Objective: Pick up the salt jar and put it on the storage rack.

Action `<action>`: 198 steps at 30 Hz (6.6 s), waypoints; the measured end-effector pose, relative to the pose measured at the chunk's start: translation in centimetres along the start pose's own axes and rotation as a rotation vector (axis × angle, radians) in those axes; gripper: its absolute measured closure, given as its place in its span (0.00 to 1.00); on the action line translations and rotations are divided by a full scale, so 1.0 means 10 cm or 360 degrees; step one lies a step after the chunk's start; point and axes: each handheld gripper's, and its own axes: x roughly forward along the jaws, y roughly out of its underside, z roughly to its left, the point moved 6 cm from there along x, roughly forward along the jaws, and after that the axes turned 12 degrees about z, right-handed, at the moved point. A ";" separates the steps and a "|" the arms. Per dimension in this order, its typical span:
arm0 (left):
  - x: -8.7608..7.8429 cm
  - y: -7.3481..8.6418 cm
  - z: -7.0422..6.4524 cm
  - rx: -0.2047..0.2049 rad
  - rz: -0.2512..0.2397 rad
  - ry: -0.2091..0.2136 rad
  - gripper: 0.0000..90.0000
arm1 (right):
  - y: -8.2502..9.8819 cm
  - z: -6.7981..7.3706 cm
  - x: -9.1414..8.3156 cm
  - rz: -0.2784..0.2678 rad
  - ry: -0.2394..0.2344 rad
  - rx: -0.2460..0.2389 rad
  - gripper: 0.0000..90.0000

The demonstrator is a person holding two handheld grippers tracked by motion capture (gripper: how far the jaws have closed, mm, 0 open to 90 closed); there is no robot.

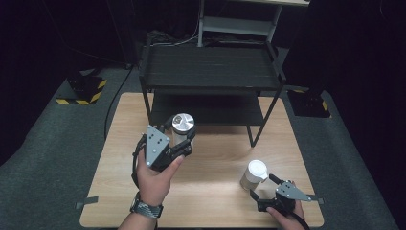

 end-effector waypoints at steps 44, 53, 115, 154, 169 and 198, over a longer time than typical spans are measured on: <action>0.61 -1.22 0.30 -0.0012 -0.0052 -0.0192 0.39 | 0.02 -0.03 -0.02 -0.0016 0.0003 0.0015 0.00; 0.82 -1.35 0.35 -0.0005 -0.0031 -0.0256 0.39 | 0.03 -0.03 -0.02 -0.0018 0.0002 0.0015 0.00; 1.20 -1.36 0.40 -0.0032 0.0084 -0.0265 0.28 | 0.05 -0.05 -0.04 -0.0034 -0.0020 0.0028 0.00; 0.85 -1.02 0.37 -0.0009 0.0000 -0.0209 0.00 | 0.05 -0.04 -0.05 -0.0040 -0.0006 0.0026 0.00; 0.67 -0.70 0.36 0.0033 -0.0007 -0.0185 0.00 | 0.05 -0.04 -0.05 -0.0038 -0.0003 0.0023 0.00; 0.22 0.28 0.23 0.0048 0.0010 -0.0053 0.00 | 0.05 -0.02 -0.05 -0.0034 0.0007 0.0000 0.00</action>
